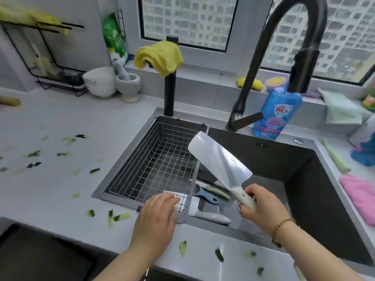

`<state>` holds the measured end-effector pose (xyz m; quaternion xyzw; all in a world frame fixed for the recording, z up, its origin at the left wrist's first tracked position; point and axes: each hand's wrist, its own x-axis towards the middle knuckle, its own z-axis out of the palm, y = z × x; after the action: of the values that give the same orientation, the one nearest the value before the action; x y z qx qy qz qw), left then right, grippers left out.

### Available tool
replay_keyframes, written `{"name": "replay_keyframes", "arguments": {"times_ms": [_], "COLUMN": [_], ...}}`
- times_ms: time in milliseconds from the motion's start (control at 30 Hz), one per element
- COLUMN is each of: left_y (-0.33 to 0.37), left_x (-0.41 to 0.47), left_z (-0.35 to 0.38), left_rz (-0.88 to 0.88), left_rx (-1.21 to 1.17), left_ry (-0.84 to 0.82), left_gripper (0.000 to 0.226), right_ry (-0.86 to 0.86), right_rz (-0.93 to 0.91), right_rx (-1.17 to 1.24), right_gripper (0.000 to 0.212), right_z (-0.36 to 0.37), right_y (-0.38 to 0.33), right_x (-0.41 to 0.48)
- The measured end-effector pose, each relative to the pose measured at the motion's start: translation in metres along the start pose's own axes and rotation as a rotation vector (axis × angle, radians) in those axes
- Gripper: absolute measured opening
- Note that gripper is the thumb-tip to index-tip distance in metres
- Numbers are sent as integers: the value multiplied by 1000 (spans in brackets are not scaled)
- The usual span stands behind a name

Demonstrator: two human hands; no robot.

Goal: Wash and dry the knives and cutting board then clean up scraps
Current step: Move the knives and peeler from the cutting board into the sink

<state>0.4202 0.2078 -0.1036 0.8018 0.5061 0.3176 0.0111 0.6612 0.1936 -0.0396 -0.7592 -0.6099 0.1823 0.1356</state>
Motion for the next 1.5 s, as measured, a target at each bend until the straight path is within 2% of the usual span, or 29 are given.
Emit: {"name": "replay_keyframes", "arguments": {"times_ms": [333,567,700,767,1167,1267,1400,1500], "left_y": [22,19,19,18,21,26,26,23], "left_x": [42,40,41,41,45,56,70,70], "left_z": [53,60,63,62,61,65,77,84], "left_rz": [-41,-97,-88,-99,-84,-75,-85,-86], "left_rx": [90,70,89,97,197,196,164,104], "left_ry": [-169,-227,-236,-250,-275,-275,-260,-268], "left_gripper": [39,40,40,41,45,50,52,51], "right_ry": [-208,-279,-310,-317,-454,-528,-591,-588], "right_rz": [182,392,527,564,597,618,588,581], "right_rx": [-176,-69,-53,-44,-125,-145,-266,-257], "right_gripper": [17,16,48,51,38,27,41,46], "right_z": [6,22,32,37,60,61,74,87], "right_y": [100,128,143,147,174,179,186,195], "right_x": [43,82,100,102,107,114,115,118]}}
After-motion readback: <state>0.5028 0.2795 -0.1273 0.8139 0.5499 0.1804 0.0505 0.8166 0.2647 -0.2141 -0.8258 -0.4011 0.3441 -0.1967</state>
